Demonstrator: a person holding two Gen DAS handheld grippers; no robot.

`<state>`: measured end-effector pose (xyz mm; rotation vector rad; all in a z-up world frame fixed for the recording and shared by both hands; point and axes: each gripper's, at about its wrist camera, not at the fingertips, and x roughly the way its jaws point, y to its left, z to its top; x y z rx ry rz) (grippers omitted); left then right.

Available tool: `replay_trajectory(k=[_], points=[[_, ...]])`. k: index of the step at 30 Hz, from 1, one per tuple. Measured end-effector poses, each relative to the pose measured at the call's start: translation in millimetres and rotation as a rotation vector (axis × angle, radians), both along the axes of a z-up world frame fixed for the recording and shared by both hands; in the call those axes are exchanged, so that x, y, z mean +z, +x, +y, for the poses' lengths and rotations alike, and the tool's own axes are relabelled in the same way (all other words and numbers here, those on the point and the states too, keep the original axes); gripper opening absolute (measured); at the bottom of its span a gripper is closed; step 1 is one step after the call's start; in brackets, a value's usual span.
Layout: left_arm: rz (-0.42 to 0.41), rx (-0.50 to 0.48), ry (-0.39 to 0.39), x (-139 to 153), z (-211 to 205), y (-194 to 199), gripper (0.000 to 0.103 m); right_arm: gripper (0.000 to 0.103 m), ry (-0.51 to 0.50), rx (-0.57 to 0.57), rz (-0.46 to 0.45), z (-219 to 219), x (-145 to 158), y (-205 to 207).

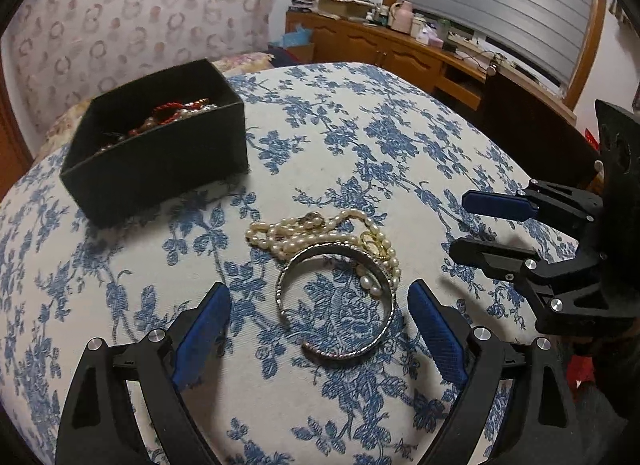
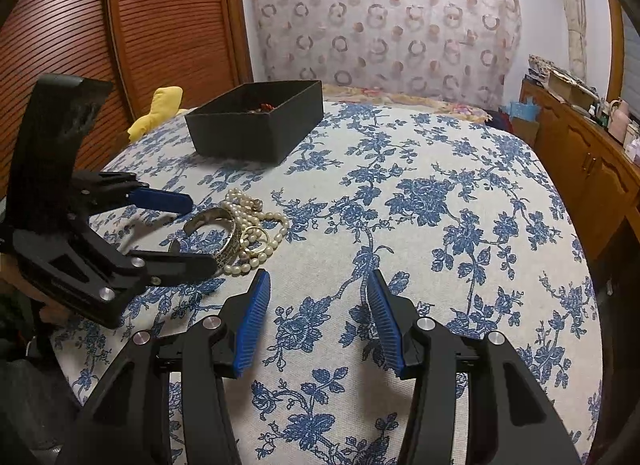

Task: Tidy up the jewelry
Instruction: 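Lower the left tool to the silver bangle and grasp it, then grasp the pearl strand with gold clasp with the right tool while the left tool holds the bangle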

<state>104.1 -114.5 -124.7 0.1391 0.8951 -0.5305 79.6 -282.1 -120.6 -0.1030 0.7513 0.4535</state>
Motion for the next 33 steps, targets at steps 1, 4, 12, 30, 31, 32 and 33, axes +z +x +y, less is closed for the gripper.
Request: replay_trajectory(k=[1, 4, 12, 30, 31, 32, 33], points=[[-0.003, -0.006, 0.006, 0, -2, 0, 0.087, 0.053, 0.001, 0.000, -0.001, 0, 0, 0], [-0.011, -0.022, 0.013, 0, -7, 0, 0.079, 0.053, 0.003, 0.002, -0.002, 0, 0, 0], [-0.043, -0.046, 0.035, 1, -7, -9, 0.057, 0.053, -0.005, 0.004, 0.003, 2, -1, 0], [-0.066, 0.084, -0.053, 13, 49, -19, 0.056, 0.043, -0.056, 0.085, -0.005, 35, 7, 7], [-0.066, 0.087, -0.055, 13, 51, -19, 0.057, 0.039, -0.059, 0.100, -0.004, 39, 8, 9], [-0.065, 0.089, -0.058, 13, 52, -19, 0.056, 0.036, -0.062, 0.111, -0.003, 43, 9, 10], [-0.065, 0.091, -0.061, 13, 52, -19, 0.056, 0.033, -0.067, 0.122, -0.001, 46, 9, 11]])
